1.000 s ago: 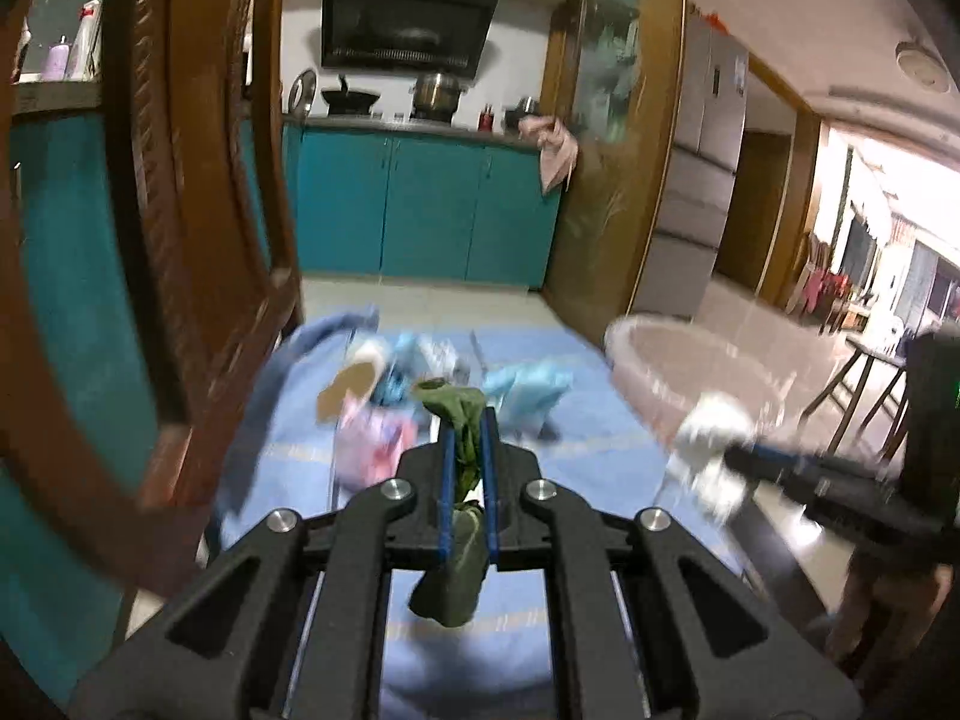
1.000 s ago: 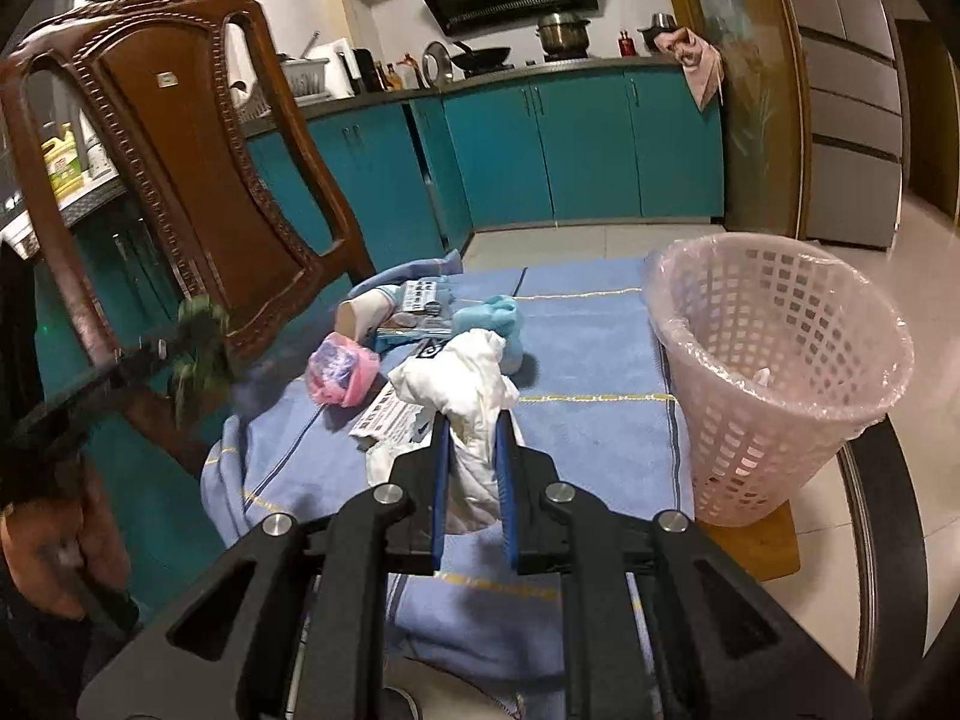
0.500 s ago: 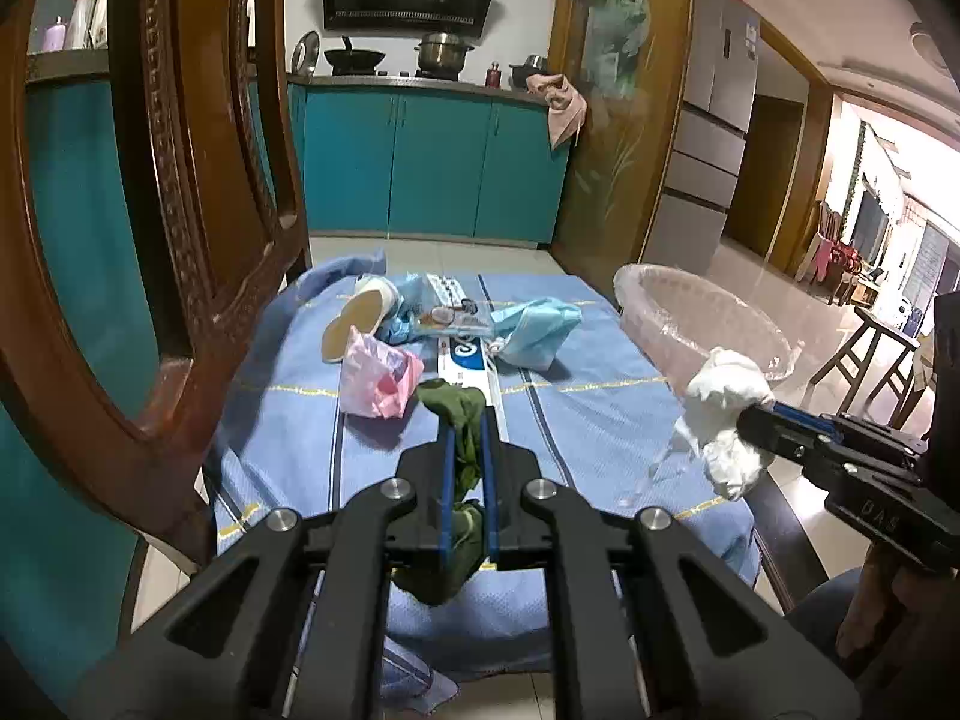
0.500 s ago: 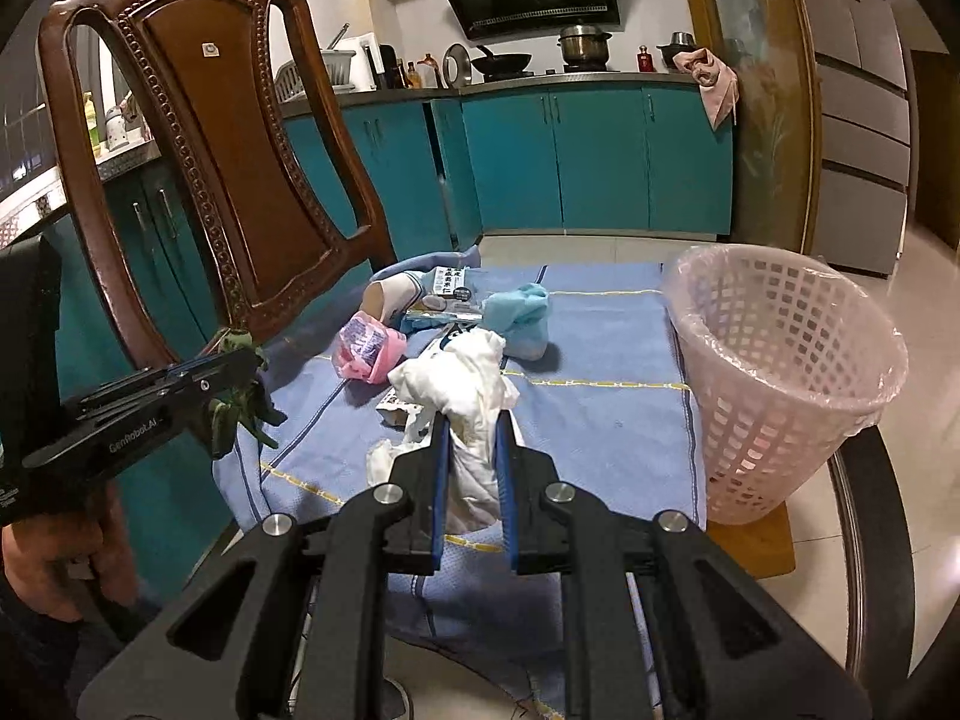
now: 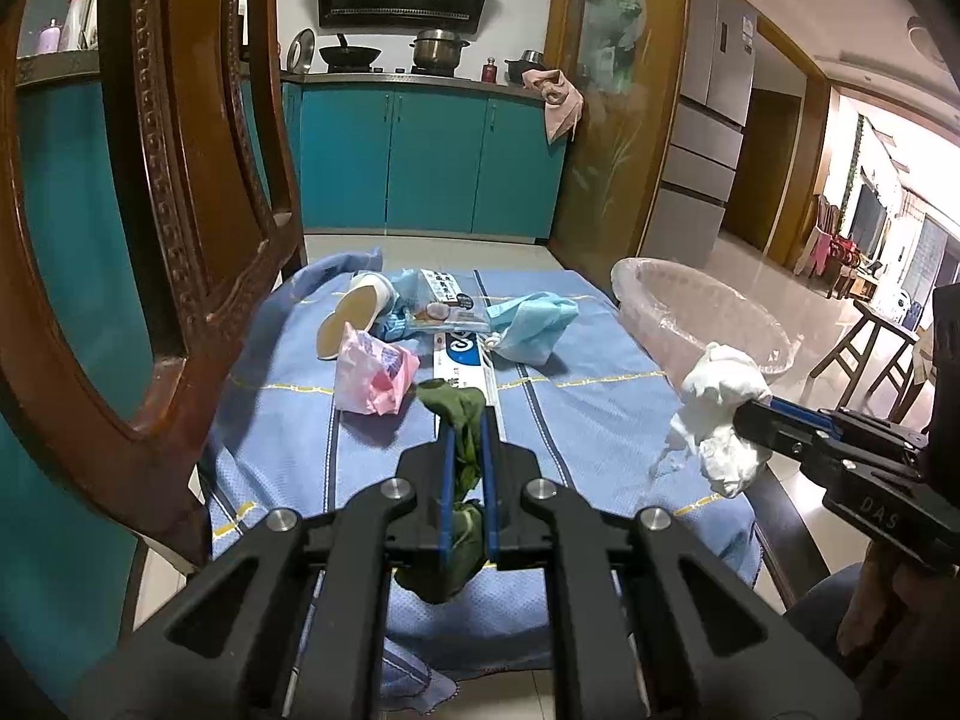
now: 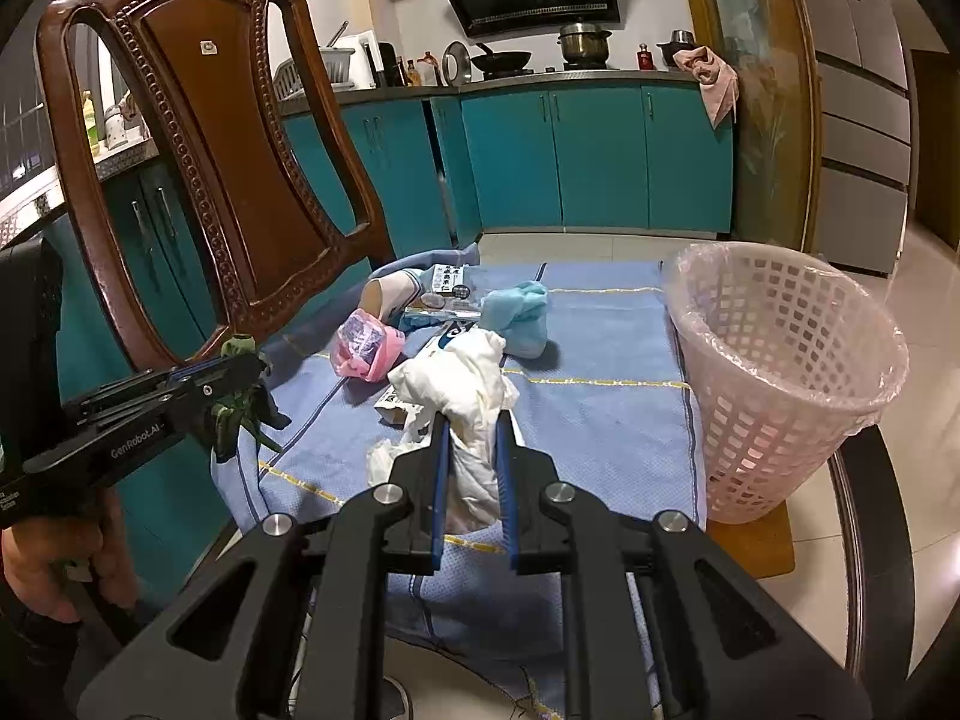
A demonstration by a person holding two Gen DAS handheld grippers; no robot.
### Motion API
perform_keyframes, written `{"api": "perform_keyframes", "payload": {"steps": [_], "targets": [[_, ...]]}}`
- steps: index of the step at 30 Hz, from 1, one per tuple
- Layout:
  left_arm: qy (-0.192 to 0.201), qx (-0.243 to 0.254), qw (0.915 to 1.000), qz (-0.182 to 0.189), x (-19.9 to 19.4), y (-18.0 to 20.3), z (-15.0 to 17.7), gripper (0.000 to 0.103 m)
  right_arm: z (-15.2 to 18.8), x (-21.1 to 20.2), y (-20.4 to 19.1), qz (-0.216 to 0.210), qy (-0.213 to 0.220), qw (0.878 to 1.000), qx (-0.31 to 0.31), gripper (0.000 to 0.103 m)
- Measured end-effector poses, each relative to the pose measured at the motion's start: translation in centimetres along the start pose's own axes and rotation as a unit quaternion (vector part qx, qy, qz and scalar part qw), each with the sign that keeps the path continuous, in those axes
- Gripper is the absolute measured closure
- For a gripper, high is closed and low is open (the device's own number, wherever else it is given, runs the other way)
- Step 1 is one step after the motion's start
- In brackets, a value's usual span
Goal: Collect trash
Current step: 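Drop the tissue into the wastebasket with the right gripper while the left drops the vegetables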
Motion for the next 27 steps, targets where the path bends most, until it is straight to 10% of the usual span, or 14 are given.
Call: {"api": "perform_keyframes", "payload": {"steps": [12, 23, 25, 27], "targets": [[0.0, -0.002, 1.0, -0.004, 0.1, 0.0, -0.1, 0.094, -0.9, -0.5, 1.2, -0.012, 0.005, 1.0, 0.019, 0.088], [0.003, -0.008, 0.9999, -0.007, 0.5, -0.3, -0.1, 0.094, -10.9, 2.1, 16.4, 0.121, 0.065, 0.985, 0.101, 0.086], [0.002, -0.009, 0.9999, -0.009, 0.6, -0.4, -0.1, 0.094, -10.1, 5.1, 19.5, 0.133, 0.035, 0.982, 0.127, 0.054], [0.002, -0.011, 0.9999, -0.009, 0.6, -0.5, -0.1, 0.094, -8.3, 7.1, 21.2, 0.148, 0.005, 0.979, 0.14, 0.044]]}}
Point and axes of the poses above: each gripper's, at about its wrist camera, not at the fingertips, and x roughly the way its jaws point, y to its right, z to its underside, the point moved 4 cm from there along x, roughly the way its jaws point, and after that the axes turned 4 degrees about z, right-handed, at the moved point
